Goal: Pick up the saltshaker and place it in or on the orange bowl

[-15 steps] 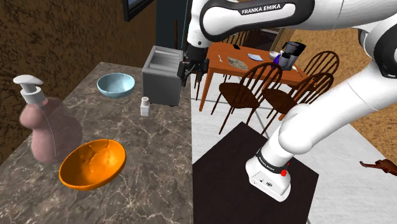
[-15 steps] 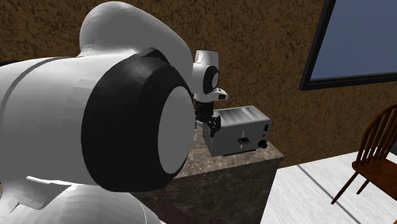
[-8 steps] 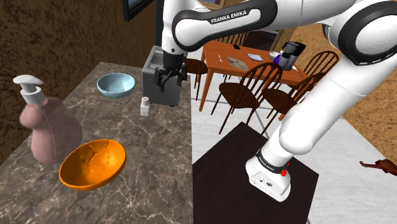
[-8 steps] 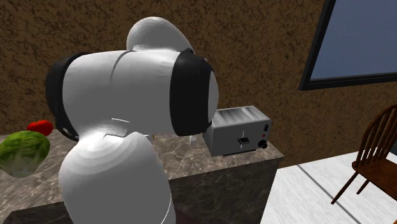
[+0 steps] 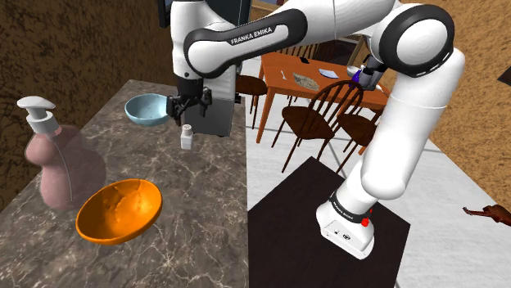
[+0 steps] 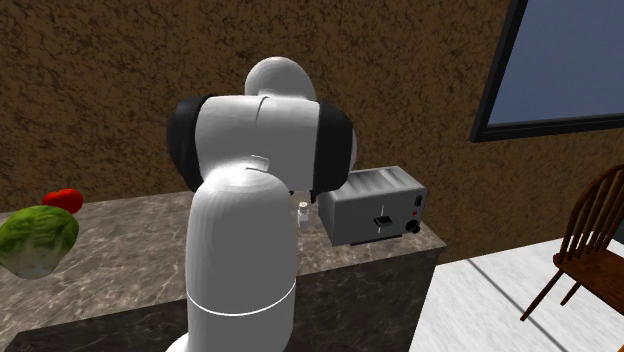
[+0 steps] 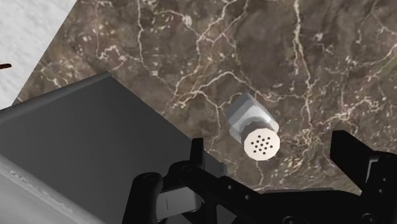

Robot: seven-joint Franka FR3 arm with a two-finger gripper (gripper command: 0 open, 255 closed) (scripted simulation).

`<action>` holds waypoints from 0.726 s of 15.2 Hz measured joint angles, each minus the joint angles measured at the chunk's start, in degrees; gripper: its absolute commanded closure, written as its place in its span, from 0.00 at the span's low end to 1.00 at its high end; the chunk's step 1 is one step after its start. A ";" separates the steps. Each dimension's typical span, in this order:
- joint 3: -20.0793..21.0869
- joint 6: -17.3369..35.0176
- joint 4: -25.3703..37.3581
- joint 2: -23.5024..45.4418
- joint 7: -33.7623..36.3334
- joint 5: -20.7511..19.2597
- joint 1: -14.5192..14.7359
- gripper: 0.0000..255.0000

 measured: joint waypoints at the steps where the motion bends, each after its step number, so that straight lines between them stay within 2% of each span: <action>1: -0.05 0.15 0.57 0.77 0.10 -0.29 0.10 0.00; 7: -0.27 4.25 -0.87 3.56 1.03 -1.48 0.56 0.00; 11: -0.35 5.11 -1.22 4.09 1.13 -1.70 0.60 0.00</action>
